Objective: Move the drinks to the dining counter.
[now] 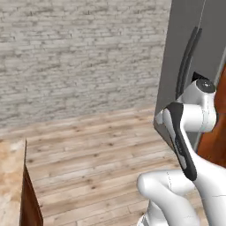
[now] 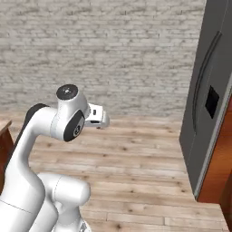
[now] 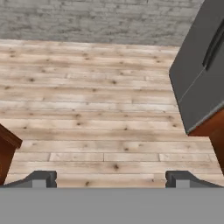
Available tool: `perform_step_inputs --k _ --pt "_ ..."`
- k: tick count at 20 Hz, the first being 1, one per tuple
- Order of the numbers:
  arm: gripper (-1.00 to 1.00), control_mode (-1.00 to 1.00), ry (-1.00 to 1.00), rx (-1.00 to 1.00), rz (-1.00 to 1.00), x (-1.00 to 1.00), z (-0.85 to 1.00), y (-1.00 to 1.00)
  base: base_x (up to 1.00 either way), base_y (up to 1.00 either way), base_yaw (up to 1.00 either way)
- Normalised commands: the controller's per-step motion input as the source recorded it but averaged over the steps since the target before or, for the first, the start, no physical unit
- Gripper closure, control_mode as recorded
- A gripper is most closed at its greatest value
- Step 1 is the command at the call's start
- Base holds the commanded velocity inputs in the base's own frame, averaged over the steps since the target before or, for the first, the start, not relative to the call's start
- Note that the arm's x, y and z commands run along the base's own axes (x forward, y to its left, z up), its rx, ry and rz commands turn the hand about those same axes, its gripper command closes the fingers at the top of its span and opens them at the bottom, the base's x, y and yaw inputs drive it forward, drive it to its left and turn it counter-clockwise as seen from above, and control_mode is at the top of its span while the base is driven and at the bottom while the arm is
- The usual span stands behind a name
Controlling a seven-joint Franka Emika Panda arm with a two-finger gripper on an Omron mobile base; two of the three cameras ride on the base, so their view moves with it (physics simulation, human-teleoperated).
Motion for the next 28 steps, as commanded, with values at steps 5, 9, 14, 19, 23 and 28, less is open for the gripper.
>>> perform_step_inputs --k 5,9,14,19,23,28 --pt "-1.0 1.0 0.0 0.0 0.0 0.0 0.0 0.0 0.39 -0.5 -0.69" --pt "-1.0 1.0 0.0 0.0 0.0 0.0 0.0 0.0 0.31 -0.67 -0.69" --pt "-1.0 1.0 0.0 0.0 0.0 0.0 0.0 0.0 0.64 -0.67 -0.57" --pt "-1.0 1.0 0.0 0.0 0.0 0.0 0.0 0.0 0.88 -0.36 -0.36" --pt "-1.0 1.0 0.0 0.0 0.0 0.0 0.0 0.0 0.69 0.04 -0.24" --pt "-1.0 1.0 0.0 0.0 0.0 0.0 0.0 0.0 0.23 0.0 -0.52"
